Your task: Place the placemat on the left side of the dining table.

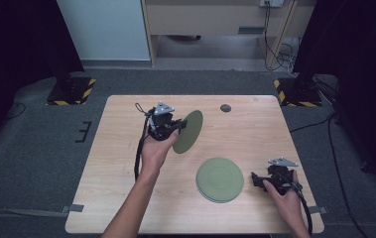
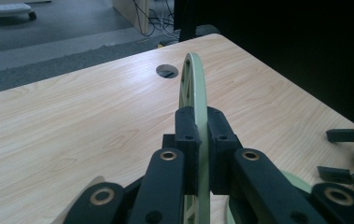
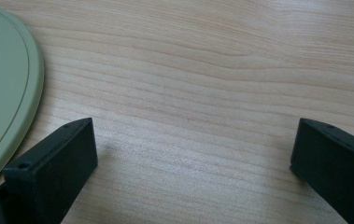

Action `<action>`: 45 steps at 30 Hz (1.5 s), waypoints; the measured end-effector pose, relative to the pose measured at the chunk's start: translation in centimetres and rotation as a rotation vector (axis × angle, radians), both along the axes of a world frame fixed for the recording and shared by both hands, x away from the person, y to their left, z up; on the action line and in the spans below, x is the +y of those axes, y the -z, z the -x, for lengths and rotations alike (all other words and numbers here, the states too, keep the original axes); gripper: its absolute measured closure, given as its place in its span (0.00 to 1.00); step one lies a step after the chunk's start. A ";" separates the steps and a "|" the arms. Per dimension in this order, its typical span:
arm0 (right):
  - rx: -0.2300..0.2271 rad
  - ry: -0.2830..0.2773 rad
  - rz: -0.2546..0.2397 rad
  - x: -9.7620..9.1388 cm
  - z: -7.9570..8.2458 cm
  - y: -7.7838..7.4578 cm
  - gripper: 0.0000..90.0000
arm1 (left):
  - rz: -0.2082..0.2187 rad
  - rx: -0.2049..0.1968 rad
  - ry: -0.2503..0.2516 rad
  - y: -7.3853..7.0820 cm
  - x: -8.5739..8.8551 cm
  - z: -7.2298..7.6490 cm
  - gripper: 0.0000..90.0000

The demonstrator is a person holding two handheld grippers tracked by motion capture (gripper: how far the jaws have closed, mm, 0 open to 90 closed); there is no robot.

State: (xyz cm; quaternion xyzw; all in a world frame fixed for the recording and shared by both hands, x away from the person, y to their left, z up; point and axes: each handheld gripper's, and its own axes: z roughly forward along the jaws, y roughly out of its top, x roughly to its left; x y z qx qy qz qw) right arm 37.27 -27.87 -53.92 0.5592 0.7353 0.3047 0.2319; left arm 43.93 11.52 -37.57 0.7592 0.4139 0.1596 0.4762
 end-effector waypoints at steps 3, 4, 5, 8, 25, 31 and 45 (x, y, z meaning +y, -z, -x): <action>0.000 0.000 0.000 0.0 0.0 0.0 0.01 | 0.002 0.001 -0.014 0.2 0.8 0.0 0.95; 0.000 0.000 0.000 0.0 0.0 0.0 0.01 | 0.002 0.002 -0.016 0.2 1.0 0.0 0.95; 0.000 0.000 0.000 0.0 0.0 0.0 0.01 | 0.003 0.003 -0.022 0.3 1.3 0.0 0.95; 0.000 0.000 0.000 0.0 0.0 0.0 0.01 | -0.001 0.005 -0.031 0.4 2.0 0.0 0.95; 0.000 0.000 0.000 0.0 0.0 0.0 0.01 | 0.006 0.010 -0.075 1.0 4.5 0.0 0.95; 0.000 0.000 0.000 0.0 0.0 0.0 0.01 | 0.004 0.014 -0.082 1.3 5.0 0.0 0.95; -0.001 -0.004 0.002 0.2 0.0 0.0 0.01 | 0.016 0.025 -0.097 2.1 5.8 0.0 0.95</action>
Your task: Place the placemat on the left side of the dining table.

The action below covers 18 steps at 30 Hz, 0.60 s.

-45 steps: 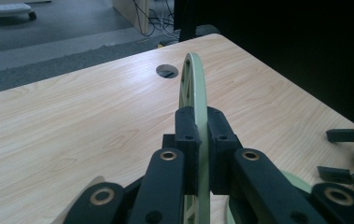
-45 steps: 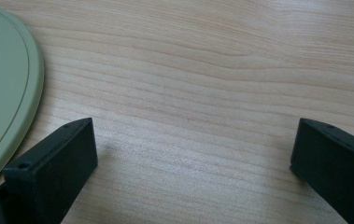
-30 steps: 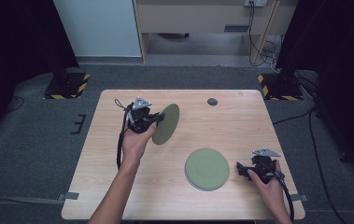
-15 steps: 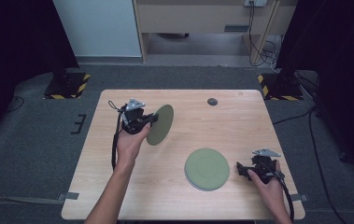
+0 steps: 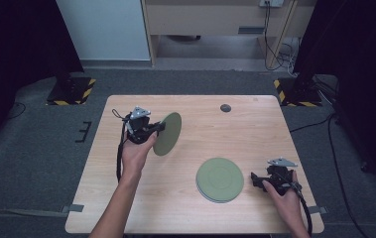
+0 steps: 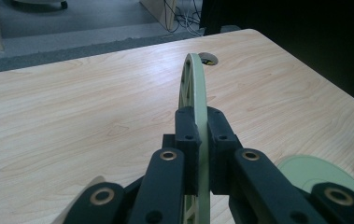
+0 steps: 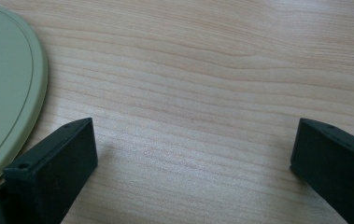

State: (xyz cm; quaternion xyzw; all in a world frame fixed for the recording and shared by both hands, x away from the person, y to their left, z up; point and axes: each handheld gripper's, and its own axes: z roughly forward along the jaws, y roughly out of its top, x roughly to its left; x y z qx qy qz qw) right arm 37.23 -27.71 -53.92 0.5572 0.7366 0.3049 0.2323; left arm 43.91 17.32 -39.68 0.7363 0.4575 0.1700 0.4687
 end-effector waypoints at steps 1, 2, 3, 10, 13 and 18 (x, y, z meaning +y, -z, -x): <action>0.001 0.002 -0.001 0.0 0.0 0.0 0.01 | 0.000 0.001 0.000 0.1 0.0 0.0 0.95; 0.001 0.002 -0.001 0.0 0.0 0.0 0.01 | 0.000 0.003 -0.002 0.2 0.1 0.0 0.95; 0.001 0.002 -0.001 0.0 0.0 0.0 0.01 | 0.002 0.004 -0.003 0.3 0.1 0.0 0.95; 0.001 0.002 -0.001 0.0 0.0 0.0 0.01 | 0.005 0.015 -0.002 1.0 0.1 0.0 0.95; 0.001 0.002 -0.001 0.0 0.0 0.0 0.01 | 0.010 0.019 -0.008 1.3 0.2 0.0 0.95; 0.000 0.000 0.000 0.0 0.0 0.0 0.01 | 0.009 0.022 -0.015 1.6 0.4 0.0 0.95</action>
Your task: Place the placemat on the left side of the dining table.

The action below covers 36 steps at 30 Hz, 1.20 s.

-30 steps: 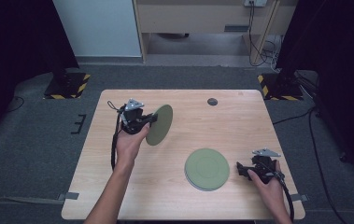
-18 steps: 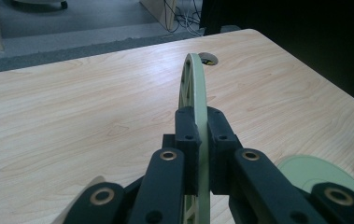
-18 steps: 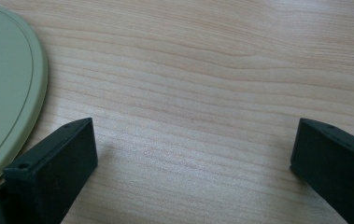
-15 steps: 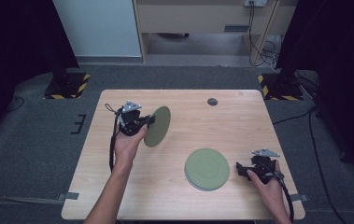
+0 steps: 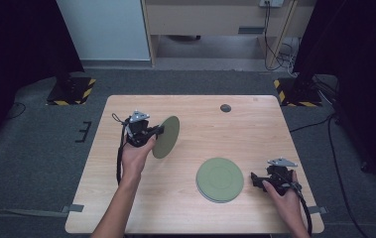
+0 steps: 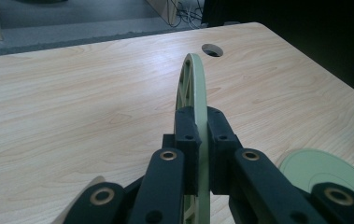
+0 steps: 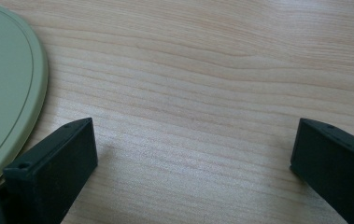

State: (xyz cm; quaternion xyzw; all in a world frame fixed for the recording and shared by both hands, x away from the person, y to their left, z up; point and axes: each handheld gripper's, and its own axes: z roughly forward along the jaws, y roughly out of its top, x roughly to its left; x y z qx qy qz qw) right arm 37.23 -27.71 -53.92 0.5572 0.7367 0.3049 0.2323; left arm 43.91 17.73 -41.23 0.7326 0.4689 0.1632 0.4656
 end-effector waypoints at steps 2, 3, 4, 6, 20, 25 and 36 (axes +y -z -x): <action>0.001 0.002 -0.001 0.0 0.0 0.0 0.01 | -0.002 0.001 -0.002 0.1 0.2 0.0 0.95; 0.001 0.002 -0.001 0.0 0.0 0.0 0.01 | -0.002 0.002 -0.003 0.1 0.3 0.0 0.95; 0.001 0.002 -0.001 0.0 0.0 0.0 0.01 | 0.000 0.003 -0.006 0.1 0.3 0.0 0.95; 0.001 0.002 -0.001 0.0 0.0 0.0 0.01 | -0.003 0.003 -0.005 0.2 0.5 0.0 0.95; 0.001 0.002 -0.001 0.0 0.0 0.0 0.01 | -0.009 0.009 -0.032 0.6 2.4 0.2 0.95; 0.001 0.002 -0.001 0.0 0.0 0.0 0.01 | -0.010 0.011 -0.044 0.8 3.1 0.3 0.95; 0.001 0.002 -0.001 0.0 0.0 0.0 0.01 | -0.004 0.011 -0.072 1.2 4.7 0.5 0.95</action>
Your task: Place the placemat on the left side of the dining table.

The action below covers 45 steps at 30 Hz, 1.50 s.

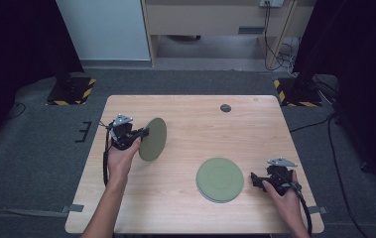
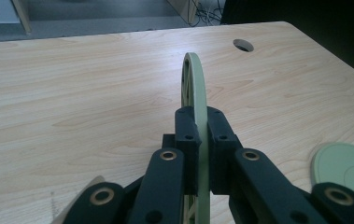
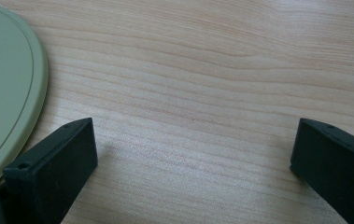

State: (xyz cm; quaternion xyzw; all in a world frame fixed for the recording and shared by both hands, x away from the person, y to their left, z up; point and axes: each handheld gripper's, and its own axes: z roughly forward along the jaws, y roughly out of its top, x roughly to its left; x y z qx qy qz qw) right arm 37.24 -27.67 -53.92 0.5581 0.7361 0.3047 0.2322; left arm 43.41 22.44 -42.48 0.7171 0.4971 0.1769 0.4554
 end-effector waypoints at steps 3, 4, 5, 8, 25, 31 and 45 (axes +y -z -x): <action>0.000 0.000 0.000 0.0 0.0 0.0 0.01 | -0.006 0.000 -0.008 0.1 0.5 0.0 0.95; 0.000 -0.002 0.001 0.0 0.0 0.0 0.01 | -0.005 0.000 -0.013 0.1 0.7 0.1 0.95; -0.001 -0.002 0.001 0.0 0.0 0.0 0.01 | -0.006 0.002 -0.018 0.2 0.9 0.1 0.95; 0.000 -0.001 -0.001 0.0 0.0 0.0 0.01 | -0.009 0.004 -0.028 0.4 1.5 0.1 0.95; 0.000 0.002 0.000 0.0 0.0 0.0 0.01 | -0.028 0.020 -0.062 1.2 3.7 -0.2 0.95; -0.001 0.002 0.001 0.0 0.0 0.0 0.01 | -0.032 0.030 -0.076 1.7 4.5 -0.2 0.95; 0.000 0.002 0.001 0.0 0.0 0.0 0.01 | -0.063 0.064 -0.104 3.1 6.6 -0.3 0.95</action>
